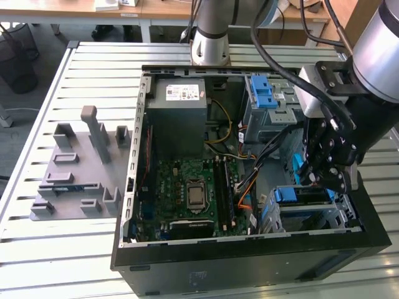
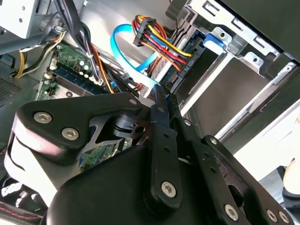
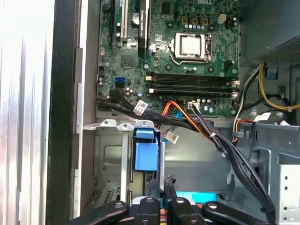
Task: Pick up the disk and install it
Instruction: 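Insert the second disk wire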
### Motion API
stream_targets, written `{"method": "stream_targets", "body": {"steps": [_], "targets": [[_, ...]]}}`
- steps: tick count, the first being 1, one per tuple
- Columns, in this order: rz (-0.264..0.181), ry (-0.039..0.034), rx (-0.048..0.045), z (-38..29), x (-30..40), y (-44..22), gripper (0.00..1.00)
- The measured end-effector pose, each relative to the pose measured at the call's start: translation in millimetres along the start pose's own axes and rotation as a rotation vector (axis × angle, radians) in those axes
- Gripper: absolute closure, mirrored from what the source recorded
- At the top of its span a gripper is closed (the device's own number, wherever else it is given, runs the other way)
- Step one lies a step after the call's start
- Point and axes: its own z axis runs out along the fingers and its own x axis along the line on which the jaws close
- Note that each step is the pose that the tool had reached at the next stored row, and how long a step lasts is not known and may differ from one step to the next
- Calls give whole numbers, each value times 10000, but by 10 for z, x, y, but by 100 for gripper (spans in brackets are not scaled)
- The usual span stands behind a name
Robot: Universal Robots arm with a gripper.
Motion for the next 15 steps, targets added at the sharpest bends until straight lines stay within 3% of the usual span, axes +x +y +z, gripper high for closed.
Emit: {"method": "stream_targets", "body": {"steps": [3,15], "targets": [[44,0,3,42,8,-12,84],[192,-3,6,80,30,-40,84]]}}
